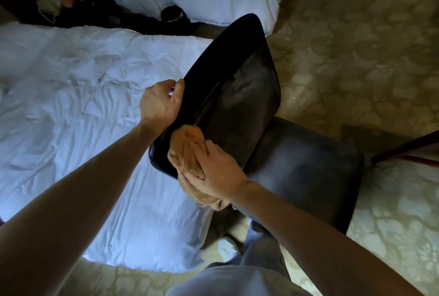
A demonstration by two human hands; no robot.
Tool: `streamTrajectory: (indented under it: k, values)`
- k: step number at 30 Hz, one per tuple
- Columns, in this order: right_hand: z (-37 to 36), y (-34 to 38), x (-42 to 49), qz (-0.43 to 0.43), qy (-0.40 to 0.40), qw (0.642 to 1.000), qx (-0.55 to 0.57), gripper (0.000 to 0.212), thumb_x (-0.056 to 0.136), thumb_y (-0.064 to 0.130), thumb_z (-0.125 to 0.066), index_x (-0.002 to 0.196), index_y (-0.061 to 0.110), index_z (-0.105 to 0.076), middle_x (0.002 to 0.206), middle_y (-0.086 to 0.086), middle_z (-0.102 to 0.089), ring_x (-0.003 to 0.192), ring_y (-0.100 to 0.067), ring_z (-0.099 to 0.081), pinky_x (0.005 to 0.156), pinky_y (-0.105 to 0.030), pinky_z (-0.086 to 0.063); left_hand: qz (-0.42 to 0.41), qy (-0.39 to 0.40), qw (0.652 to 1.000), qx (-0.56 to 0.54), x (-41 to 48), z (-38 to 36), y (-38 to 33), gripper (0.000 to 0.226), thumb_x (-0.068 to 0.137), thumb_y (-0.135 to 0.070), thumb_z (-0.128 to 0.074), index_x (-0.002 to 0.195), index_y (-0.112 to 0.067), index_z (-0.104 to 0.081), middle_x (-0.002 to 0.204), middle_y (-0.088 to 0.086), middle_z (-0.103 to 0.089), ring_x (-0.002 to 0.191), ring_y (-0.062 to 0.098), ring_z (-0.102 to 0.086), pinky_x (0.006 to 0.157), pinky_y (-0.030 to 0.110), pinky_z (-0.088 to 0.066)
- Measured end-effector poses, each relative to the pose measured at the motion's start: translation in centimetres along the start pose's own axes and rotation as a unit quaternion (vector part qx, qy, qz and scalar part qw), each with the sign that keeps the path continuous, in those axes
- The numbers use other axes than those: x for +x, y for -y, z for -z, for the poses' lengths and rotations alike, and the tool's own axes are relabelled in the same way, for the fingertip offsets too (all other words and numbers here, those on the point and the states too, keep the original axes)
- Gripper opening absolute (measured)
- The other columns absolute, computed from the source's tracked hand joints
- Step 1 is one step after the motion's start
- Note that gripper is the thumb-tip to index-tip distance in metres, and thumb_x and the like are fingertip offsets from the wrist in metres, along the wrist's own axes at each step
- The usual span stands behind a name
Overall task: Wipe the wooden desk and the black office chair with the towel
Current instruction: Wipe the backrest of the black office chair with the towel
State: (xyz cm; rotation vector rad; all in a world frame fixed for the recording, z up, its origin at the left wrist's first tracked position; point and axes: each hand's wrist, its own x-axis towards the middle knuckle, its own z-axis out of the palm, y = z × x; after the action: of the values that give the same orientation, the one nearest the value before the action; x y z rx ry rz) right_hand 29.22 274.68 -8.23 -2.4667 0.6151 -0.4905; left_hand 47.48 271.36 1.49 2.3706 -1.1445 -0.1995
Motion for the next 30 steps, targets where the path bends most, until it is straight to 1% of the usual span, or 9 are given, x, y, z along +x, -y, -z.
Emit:
streamTrajectory:
  k: [3, 5, 7, 10, 14, 17, 19, 25, 30]
  values:
    - [2.2, -3.5, 1.0, 0.128, 0.045, 0.987, -0.085, 0.065, 0.09, 0.049, -0.059, 0.148, 0.026, -0.041, 0.116, -0.01, -0.057, 0.094, -0.029, -0.056, 0.083, -0.044, -0.053, -0.012, 0.03, 0.999, -0.029, 0.5, -0.2, -0.4, 0.041, 0.105, -0.032, -0.043, 0.065, -0.025, -0.048, 0.068, 0.001, -0.05, 0.073, 0.017, -0.056, 0.071, 0.029, -0.042]
    - [4.6, -5.4, 1.7, 0.139, 0.038, 0.982, -0.125, 0.07, 0.083, 0.047, -0.068, 0.147, 0.031, -0.046, 0.116, -0.007, -0.057, 0.096, -0.028, -0.057, 0.078, -0.039, -0.053, -0.038, 0.072, 0.996, -0.041, 0.9, -0.1, -0.6, 0.031, 0.107, -0.03, -0.04, 0.096, -0.021, -0.068, 0.087, -0.005, -0.065, 0.091, 0.011, -0.062, 0.079, 0.019, -0.043]
    - [6.6, -6.6, 2.7, 0.043, -0.019, 0.992, -0.116, 0.074, 0.077, 0.042, -0.073, 0.146, 0.029, -0.051, 0.117, -0.008, -0.054, 0.102, -0.032, -0.058, 0.075, -0.041, -0.056, -0.046, 0.116, 0.991, -0.046, 1.8, 0.1, -0.8, 0.036, 0.107, -0.035, -0.037, 0.128, -0.021, -0.064, 0.114, -0.001, -0.07, 0.109, 0.015, -0.062, 0.093, 0.028, -0.046]
    - [8.4, -7.6, 4.1, -0.091, -0.122, 0.986, -0.064, 0.068, 0.076, 0.041, -0.067, 0.14, 0.021, -0.052, 0.115, -0.012, -0.054, 0.103, -0.034, -0.056, 0.074, -0.047, -0.057, -0.008, 0.166, 0.984, -0.058, 3.4, 0.0, -1.6, 0.043, 0.105, -0.044, -0.038, 0.141, -0.029, -0.055, 0.129, 0.0, -0.067, 0.12, 0.019, -0.06, 0.102, 0.034, -0.045]
    - [6.3, -6.1, 3.9, 0.05, -0.145, 0.988, -0.03, 0.06, 0.079, 0.044, -0.075, 0.131, 0.016, -0.064, 0.104, -0.013, -0.057, 0.086, -0.031, -0.057, 0.061, -0.041, -0.054, -0.023, 0.199, 0.979, -0.049, 5.6, -1.1, -3.8, 0.046, 0.109, -0.046, -0.039, 0.148, -0.023, -0.048, 0.143, 0.002, -0.059, 0.131, 0.021, -0.054, 0.099, 0.029, -0.038]
    - [3.2, -5.3, 2.7, 0.194, -0.027, 0.977, -0.087, 0.059, 0.08, 0.042, -0.078, 0.136, 0.027, -0.063, 0.101, -0.008, -0.054, 0.082, -0.029, -0.055, 0.061, -0.042, -0.054, -0.024, 0.21, 0.977, -0.038, 7.0, -2.1, -5.2, 0.05, 0.109, -0.049, -0.038, 0.152, -0.024, -0.044, 0.144, 0.003, -0.057, 0.129, 0.022, -0.055, 0.096, 0.028, -0.037]
    - [2.5, -6.2, 2.6, 0.228, 0.047, 0.963, -0.138, 0.073, 0.075, 0.042, -0.079, 0.144, 0.036, -0.055, 0.106, -0.006, -0.052, 0.089, -0.029, -0.055, 0.067, -0.043, -0.054, -0.025, 0.215, 0.976, -0.031, 7.7, -2.5, -5.2, 0.05, 0.108, -0.051, -0.036, 0.152, -0.027, -0.042, 0.141, 0.002, -0.059, 0.126, 0.021, -0.056, 0.096, 0.029, -0.039]
    - [7.0, -12.9, 7.8, 0.187, -0.025, 0.955, -0.229, 0.079, 0.066, 0.039, -0.073, 0.143, 0.042, -0.054, 0.105, -0.007, -0.057, 0.091, -0.031, -0.055, 0.069, -0.039, -0.047, -0.018, 0.229, 0.969, -0.093, 9.1, -2.9, -4.9, 0.044, 0.11, -0.049, -0.033, 0.15, -0.036, -0.046, 0.146, -0.006, -0.056, 0.131, 0.014, -0.051, 0.105, 0.029, -0.034]
    - [13.3, -19.8, 12.2, 0.012, -0.077, 0.978, -0.196, 0.082, 0.069, 0.033, -0.075, 0.148, 0.035, -0.054, 0.11, -0.013, -0.056, 0.096, -0.039, -0.056, 0.067, -0.043, -0.055, 0.001, 0.237, 0.961, -0.143, 9.5, -3.3, -5.3, 0.039, 0.111, -0.044, -0.036, 0.146, -0.035, -0.052, 0.137, -0.01, -0.062, 0.126, 0.009, -0.056, 0.106, 0.028, -0.039]
